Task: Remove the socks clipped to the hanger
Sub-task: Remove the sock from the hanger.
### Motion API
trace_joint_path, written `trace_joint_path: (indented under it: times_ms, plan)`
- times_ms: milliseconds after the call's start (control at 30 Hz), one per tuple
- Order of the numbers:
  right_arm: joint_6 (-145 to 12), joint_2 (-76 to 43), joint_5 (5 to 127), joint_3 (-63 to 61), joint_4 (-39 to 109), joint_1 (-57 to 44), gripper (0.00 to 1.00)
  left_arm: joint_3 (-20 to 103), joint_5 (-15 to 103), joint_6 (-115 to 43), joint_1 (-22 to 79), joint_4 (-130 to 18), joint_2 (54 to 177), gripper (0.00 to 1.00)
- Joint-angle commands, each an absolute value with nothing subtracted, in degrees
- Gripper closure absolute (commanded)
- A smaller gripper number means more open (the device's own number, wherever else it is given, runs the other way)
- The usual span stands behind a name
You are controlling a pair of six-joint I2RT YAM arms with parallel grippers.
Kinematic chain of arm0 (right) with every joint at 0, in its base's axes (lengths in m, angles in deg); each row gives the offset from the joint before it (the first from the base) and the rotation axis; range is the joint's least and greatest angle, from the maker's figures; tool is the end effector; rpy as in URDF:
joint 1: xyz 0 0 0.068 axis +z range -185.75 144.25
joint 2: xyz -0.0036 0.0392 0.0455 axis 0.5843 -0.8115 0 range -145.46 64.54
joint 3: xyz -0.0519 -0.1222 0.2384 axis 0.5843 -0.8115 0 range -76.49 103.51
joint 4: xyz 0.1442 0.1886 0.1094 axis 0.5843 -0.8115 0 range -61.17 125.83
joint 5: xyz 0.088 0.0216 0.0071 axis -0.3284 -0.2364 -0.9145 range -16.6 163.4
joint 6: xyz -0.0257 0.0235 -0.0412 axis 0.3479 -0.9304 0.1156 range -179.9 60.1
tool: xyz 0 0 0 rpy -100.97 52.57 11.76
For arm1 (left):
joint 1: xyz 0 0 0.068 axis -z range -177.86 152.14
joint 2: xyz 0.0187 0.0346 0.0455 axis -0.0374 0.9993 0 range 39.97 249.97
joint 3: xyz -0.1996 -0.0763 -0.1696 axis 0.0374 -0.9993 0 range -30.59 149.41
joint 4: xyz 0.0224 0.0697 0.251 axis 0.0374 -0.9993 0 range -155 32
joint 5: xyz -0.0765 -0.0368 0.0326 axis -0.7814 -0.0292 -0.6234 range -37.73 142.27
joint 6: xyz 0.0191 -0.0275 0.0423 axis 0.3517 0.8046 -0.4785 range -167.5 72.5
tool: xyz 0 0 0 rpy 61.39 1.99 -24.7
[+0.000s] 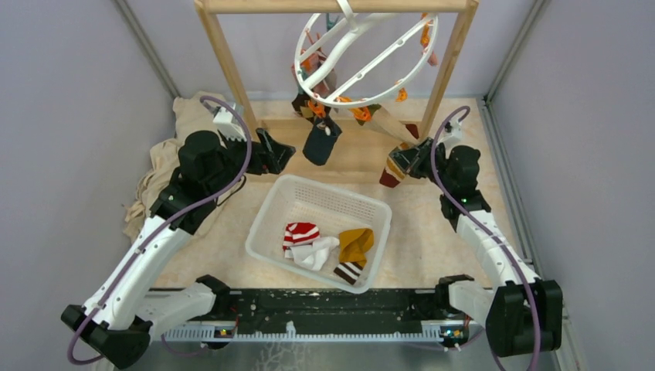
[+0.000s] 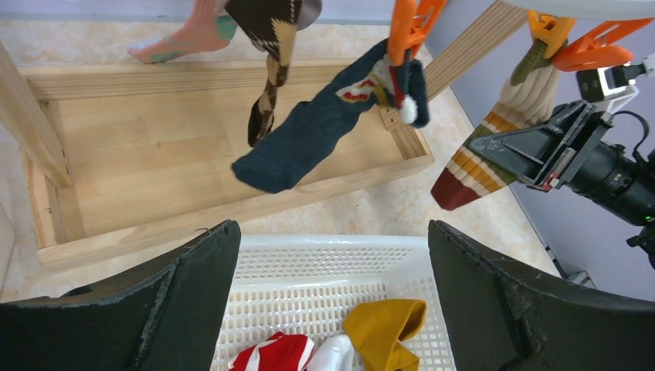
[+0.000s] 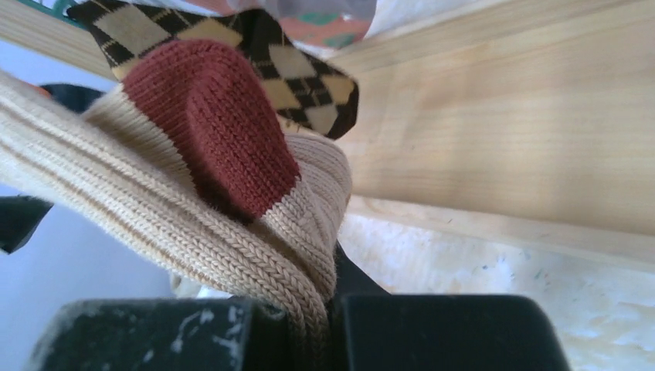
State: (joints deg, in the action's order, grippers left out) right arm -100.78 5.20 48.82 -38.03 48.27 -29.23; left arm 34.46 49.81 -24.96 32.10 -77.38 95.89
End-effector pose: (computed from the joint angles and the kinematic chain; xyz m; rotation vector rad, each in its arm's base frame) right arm 0.2375 0.0420 0.2937 0.2054 1.7932 0.9692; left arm 0.1832 -0.1073 0.4108 0.1487 1.7968 -0.7007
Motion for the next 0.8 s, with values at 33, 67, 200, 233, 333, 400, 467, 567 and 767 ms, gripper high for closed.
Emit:
trace_joint_path:
  times_ms: [33,67,200,233,333,400,467,567,767]
  plan:
    - [-103.92,2.93,41.39,-39.96,52.20,-29.59,1.00,36.37,53.75,-24.65,33.96,-77.25,96.06,0.04]
    - [-104.26,2.66,40.22,-40.27,52.13,-29.59,1.00,36.29,53.98,-24.65,34.21,-77.25,96.06,0.04]
    - [-106.09,2.74,34.86,-42.17,52.50,-29.31,1.00,35.99,54.44,-24.28,35.36,-76.46,96.57,0.04]
    - [-106.19,3.23,33.89,-42.41,52.40,-29.12,1.00,35.92,54.46,-24.10,35.80,-76.09,96.75,0.04]
    - [-106.35,4.16,31.64,-42.41,51.14,-27.52,1.00,36.03,54.91,-23.58,37.57,-75.03,97.62,0.04]
    - [-106.14,4.51,30.60,-41.95,50.42,-25.55,1.00,36.57,55.74,-23.47,39.26,-74.58,98.31,0.04]
    - [-105.74,4.63,30.45,-41.00,49.39,-23.15,1.00,37.28,56.77,-23.51,40.90,-74.37,99.14,0.04]
    - [-105.53,4.58,30.54,-39.76,48.68,-19.65,1.00,38.14,58.05,-23.51,43.02,-73.94,100.17,0.04]
    - [-106.16,3.76,31.39,-38.96,50.10,-13.07,1.00,39.74,60.30,-23.67,45.99,-72.76,101.92,0.04]
